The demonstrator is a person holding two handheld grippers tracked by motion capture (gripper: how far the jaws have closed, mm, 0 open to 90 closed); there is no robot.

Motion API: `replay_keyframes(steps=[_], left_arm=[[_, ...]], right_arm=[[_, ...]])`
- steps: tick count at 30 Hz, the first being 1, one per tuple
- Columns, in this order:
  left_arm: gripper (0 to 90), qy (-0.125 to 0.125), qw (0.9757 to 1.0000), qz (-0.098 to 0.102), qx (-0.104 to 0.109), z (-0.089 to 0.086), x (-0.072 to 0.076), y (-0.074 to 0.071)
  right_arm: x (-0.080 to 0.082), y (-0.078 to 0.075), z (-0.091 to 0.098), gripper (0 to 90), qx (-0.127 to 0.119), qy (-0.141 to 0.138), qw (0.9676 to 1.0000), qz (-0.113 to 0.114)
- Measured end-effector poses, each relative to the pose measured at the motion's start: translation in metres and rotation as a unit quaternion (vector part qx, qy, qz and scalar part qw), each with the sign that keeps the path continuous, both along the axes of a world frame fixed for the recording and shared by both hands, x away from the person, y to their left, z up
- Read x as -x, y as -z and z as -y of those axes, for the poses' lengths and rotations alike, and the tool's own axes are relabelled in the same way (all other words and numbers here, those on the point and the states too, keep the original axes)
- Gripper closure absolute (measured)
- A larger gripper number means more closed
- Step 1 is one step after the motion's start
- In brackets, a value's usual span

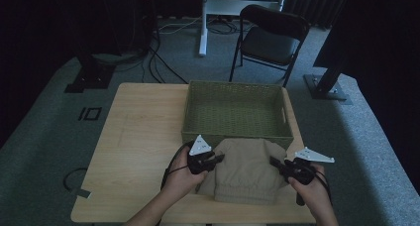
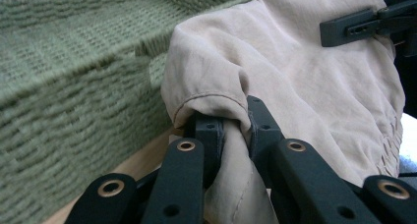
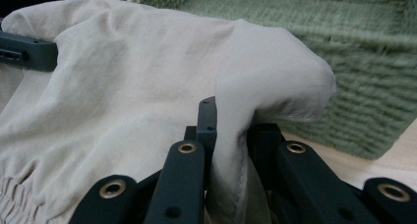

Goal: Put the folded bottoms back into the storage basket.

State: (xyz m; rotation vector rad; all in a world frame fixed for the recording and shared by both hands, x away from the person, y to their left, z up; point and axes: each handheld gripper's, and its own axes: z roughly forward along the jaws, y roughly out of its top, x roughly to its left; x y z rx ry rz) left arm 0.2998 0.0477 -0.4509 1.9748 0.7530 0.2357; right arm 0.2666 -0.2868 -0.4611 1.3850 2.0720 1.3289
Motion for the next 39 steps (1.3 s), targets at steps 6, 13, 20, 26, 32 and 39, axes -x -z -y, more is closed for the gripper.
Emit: replay_keyframes(steps=[6,13,20,26,32,39], left_arm=[[80.8,0.003,0.9999,0.009,0.012,-0.001,-0.006,-0.019],[80.8,0.001,0.9994,0.022,0.028,-0.002,-0.018,-0.041],[80.7,-0.001,0.9989,0.025,0.039,-0.004,-0.031,-0.062],[80.8,-0.005,0.9985,0.036,0.040,-0.006,-0.043,-0.080],[80.7,-0.010,0.9979,0.047,0.043,-0.008,-0.055,-0.091],[80.7,-0.020,0.9973,0.049,0.052,-0.010,-0.074,-0.100]], right_arm=[[-0.005,-0.018,0.003,79.6,-0.011,-0.001,0.9998,0.014],[-0.017,-0.041,0.006,79.5,-0.021,0.002,0.9994,0.029],[-0.032,-0.061,0.008,79.6,-0.032,0.002,0.9988,0.038],[-0.047,-0.077,0.005,79.5,-0.030,0.003,0.9984,0.048],[-0.061,-0.092,0.003,79.5,-0.029,0.005,0.9981,0.054],[-0.082,-0.107,0.000,79.5,-0.025,0.009,0.9981,0.056]])
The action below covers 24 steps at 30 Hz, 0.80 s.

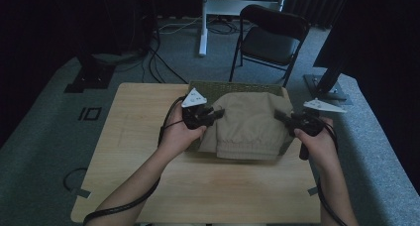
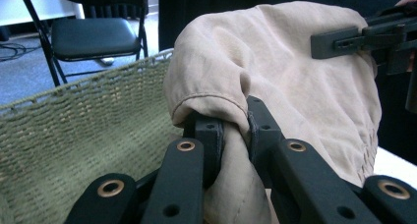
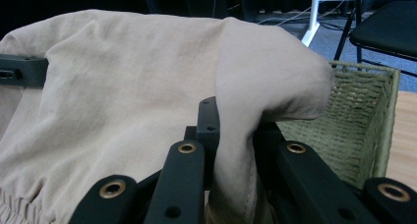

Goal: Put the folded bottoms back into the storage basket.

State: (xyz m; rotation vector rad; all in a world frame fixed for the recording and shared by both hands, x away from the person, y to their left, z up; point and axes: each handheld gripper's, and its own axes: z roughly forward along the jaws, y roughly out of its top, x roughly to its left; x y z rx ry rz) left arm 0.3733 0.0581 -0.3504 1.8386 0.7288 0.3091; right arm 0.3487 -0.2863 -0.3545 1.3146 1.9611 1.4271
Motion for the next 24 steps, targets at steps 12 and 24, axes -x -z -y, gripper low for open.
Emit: replay_keyframes(steps=[12,24], left_arm=[[80.6,-0.014,0.9998,0.006,0.012,0.002,-0.034,-0.006],[80.7,-0.033,0.9994,-0.003,0.012,0.008,-0.069,0.013]], right_arm=[[-0.035,-0.009,-0.003,79.5,-0.006,0.017,0.9998,-0.007],[-0.074,0.005,-0.006,79.5,0.011,0.039,0.9989,-0.024]])
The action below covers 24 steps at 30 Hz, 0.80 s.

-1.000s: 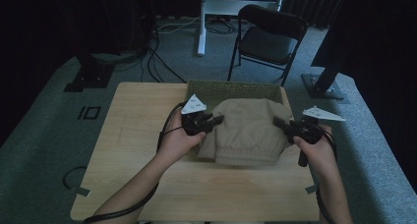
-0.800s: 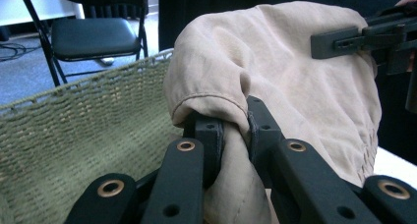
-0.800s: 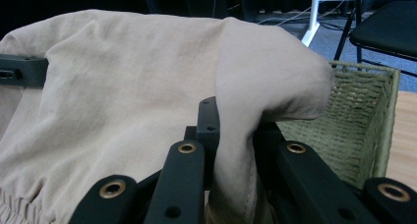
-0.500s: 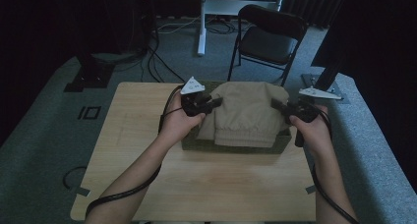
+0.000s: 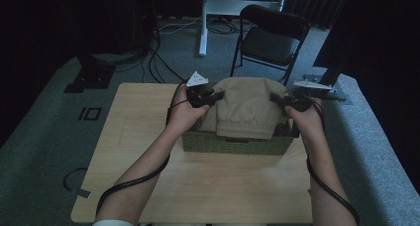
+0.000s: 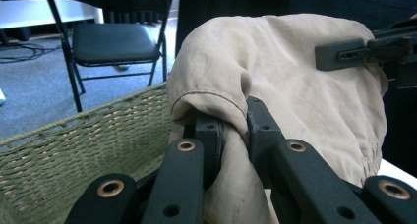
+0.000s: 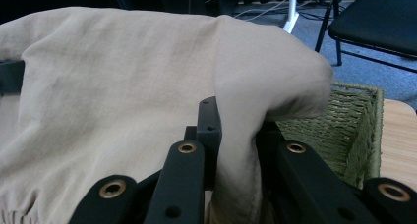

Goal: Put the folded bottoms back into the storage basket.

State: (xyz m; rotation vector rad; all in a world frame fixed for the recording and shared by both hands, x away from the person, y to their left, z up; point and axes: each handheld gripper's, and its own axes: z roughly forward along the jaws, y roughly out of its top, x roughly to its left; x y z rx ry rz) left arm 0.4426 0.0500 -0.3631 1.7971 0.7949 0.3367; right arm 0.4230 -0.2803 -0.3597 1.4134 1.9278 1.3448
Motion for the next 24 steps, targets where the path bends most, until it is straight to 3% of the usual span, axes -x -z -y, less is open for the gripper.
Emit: replay_keyframes(steps=[5,13,24], left_arm=[[80.7,-0.009,0.9999,0.001,0.006,0.002,-0.011,0.008],[80.6,-0.024,0.9997,0.001,0.005,0.006,-0.027,0.021],[80.5,-0.040,0.9985,-0.036,0.002,0.004,-0.043,0.062]], right_arm=[[-0.016,0.009,0.000,79.5,-0.003,0.006,1.0000,-0.005],[-0.043,0.024,-0.006,79.5,0.014,0.021,0.9996,-0.015],[-0.062,0.064,-0.014,79.5,0.023,0.030,0.9985,-0.040]])
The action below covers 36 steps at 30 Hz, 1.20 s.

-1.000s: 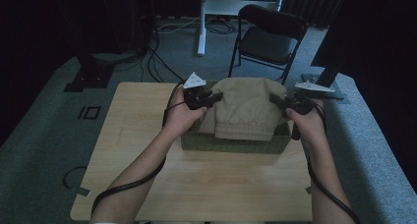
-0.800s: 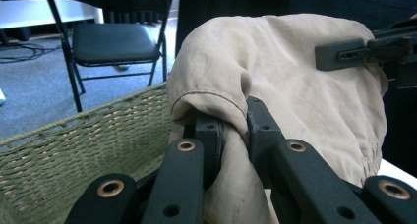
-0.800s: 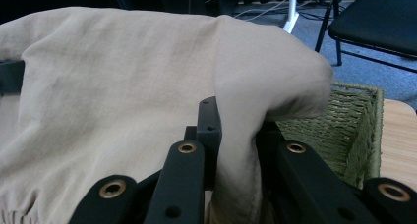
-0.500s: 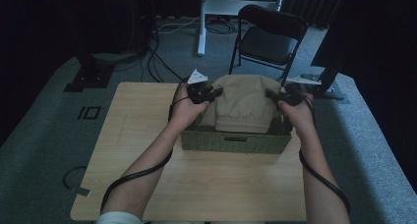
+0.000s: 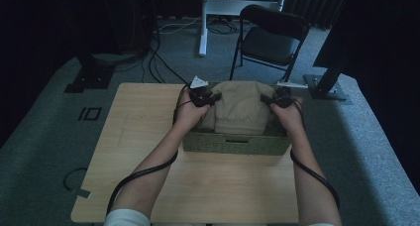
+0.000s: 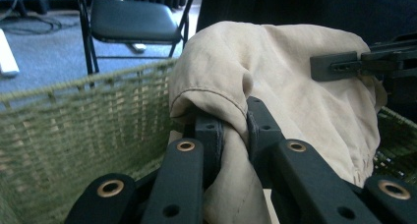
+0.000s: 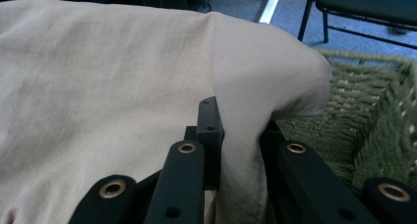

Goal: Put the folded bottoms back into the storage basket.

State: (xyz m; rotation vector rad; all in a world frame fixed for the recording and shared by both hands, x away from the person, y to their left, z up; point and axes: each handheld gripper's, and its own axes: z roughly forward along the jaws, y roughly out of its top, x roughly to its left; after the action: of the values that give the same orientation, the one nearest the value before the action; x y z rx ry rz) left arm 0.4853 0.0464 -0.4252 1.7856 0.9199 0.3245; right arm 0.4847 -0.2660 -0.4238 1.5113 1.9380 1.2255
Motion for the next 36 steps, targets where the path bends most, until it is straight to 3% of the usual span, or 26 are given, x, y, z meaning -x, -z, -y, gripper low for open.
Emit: replay_keyframes(steps=[5,9,12,15,20,27,30,33,34,36], left_arm=[[80.2,-0.005,0.9997,-0.018,-0.012,0.000,-0.002,0.016],[79.7,-0.007,0.9995,-0.027,-0.016,0.003,-0.005,0.020],[79.0,-0.009,0.9987,-0.031,-0.040,0.007,-0.009,0.026],[77.9,-0.013,0.9970,-0.047,-0.060,0.007,-0.012,0.037],[77.6,-0.023,0.9968,-0.068,-0.035,0.003,-0.017,0.052],[77.0,-0.032,0.9953,-0.078,-0.048,0.005,-0.021,0.058],[76.1,-0.036,0.9941,-0.085,-0.058,0.006,-0.024,0.062],[70.3,-0.039,0.9921,-0.093,-0.075,0.009,-0.026,0.066],[65.0,-0.044,0.9912,-0.093,-0.084,0.011,-0.026,0.068],[46.0,-0.062,0.9898,-0.090,-0.092,0.012,-0.028,0.072]], right_arm=[[-0.006,0.019,-0.004,79.5,0.006,0.001,0.9999,-0.014],[-0.010,0.036,-0.006,79.4,0.010,0.006,0.9994,-0.033],[-0.013,0.043,-0.007,79.4,0.016,0.009,0.9988,-0.046],[-0.015,0.050,-0.007,79.4,0.026,0.013,0.9979,-0.057],[-0.017,0.061,-0.005,79.3,0.027,0.016,0.9970,-0.071],[-0.024,0.066,-0.007,76.2,0.039,0.014,0.9945,-0.096],[-0.024,0.069,-0.006,72.1,0.040,0.020,0.9947,-0.093],[-0.025,0.072,-0.005,63.8,0.048,0.021,0.9946,-0.090],[-0.026,0.072,-0.005,58.9,0.052,0.020,0.9945,-0.088],[-0.026,0.072,-0.007,46.5,0.050,0.016,0.9948,-0.087]])
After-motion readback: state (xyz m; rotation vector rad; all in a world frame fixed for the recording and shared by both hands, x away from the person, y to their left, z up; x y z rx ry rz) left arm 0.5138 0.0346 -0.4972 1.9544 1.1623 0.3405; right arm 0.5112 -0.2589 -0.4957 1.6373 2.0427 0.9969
